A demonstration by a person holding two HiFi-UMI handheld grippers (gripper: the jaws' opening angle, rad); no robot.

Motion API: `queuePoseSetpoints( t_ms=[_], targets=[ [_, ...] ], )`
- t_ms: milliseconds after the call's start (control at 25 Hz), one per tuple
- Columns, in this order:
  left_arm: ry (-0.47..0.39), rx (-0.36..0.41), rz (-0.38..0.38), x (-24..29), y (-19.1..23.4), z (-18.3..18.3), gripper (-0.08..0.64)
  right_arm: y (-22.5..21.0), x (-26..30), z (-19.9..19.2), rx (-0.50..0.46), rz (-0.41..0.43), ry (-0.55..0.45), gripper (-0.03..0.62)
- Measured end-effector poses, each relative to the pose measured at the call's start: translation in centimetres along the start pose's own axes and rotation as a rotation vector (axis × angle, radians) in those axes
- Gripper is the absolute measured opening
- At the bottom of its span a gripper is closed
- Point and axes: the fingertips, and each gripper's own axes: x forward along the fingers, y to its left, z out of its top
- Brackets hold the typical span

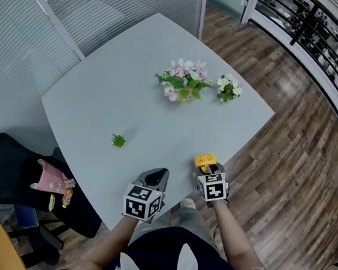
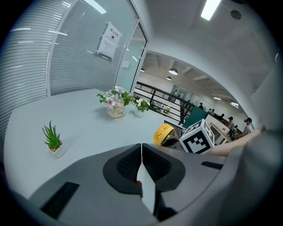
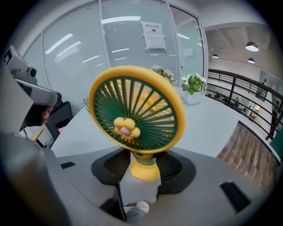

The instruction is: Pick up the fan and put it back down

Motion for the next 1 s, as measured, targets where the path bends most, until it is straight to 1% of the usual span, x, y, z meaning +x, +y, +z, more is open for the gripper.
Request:
queuePoseSetpoints(
  t_ms=[360, 720, 1000],
  targets=[
    [0.002, -0.002, 0.002, 0.2, 0.1, 0.0, 0.025, 0.3, 0.7, -1.0, -0.024, 0.013, 0.009, 0.187],
    [0.007, 0.005, -0.003, 0.2, -0.1, -0.4, 0.025, 0.5, 0.9, -1.5, -0.063, -0.021, 0.002, 0.189],
    [0.006, 0.016, -0.014, 0.1, -0.6, -0.3, 0.025, 0.3, 0.5, -3.0, -0.066, -0.038, 0.049, 0.206]
  ],
)
